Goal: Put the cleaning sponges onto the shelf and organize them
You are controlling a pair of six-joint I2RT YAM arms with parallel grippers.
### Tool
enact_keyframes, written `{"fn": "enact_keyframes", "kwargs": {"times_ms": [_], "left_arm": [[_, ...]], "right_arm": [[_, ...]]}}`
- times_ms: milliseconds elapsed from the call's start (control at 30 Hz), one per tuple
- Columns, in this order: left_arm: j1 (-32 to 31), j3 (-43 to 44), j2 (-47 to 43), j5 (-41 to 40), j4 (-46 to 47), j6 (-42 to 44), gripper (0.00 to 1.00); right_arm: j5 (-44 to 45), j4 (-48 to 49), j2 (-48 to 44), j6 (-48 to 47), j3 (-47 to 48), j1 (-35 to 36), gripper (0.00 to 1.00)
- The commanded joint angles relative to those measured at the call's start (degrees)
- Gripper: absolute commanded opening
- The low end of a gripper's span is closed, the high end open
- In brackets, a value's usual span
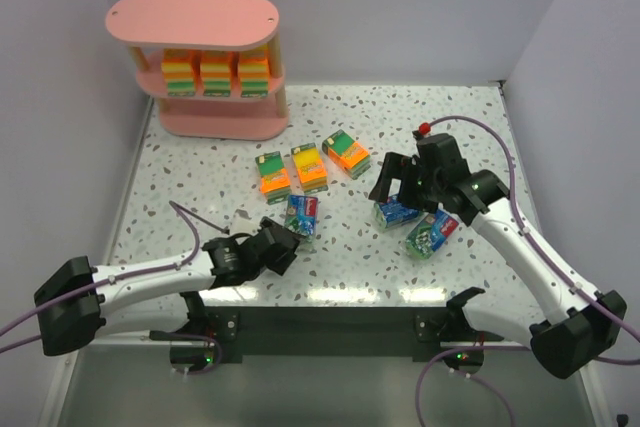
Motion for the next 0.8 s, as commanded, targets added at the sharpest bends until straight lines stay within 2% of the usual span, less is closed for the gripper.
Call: {"fn": "enact_keyframes", "kwargs": {"times_ms": [0,233,400,600,667,700,767], "left_arm": [[1.6,-1.8,-0.4,-3.3,0.5,-3.4,0.59],[5.5,-3.8,1.5,-4.9,8.7,-0.9,0.57],[8.0,-2.8,5.2,-2.3,12.9,2.7,0.54],[8.6,-5.3,6.7,0.9,15.8,2.9,0.37],[8.6,-6.2,5.3,1.4,15.1,3.2,0.28],[8.6,-6.4,3.6,1.8,14.1,3.5,0.20],[8.5,-6.7,1.4,2.2,12.9,4.0,0.14]], "right_arm": [[-1.2,0.9,0.3,-1.2,-0.1,-0.3,0.99],[-1.5,0.5,0.3,-1.5,0.1,-0.3,0.99],[-1.3,0.3,0.3,-1.9,-0.1,-0.3,0.99],[-1.1,0.3,0.2,-2.1,-0.2,-0.3,0.99],[-1.1,0.3,0.3,-2.1,-0.3,-0.3,0.99],[-1.1,0.5,0.4,-2.1,-0.4,-0.3,0.99],[-1.3,0.6,0.6,-2.1,-0.4,-0.3,0.99]]}}
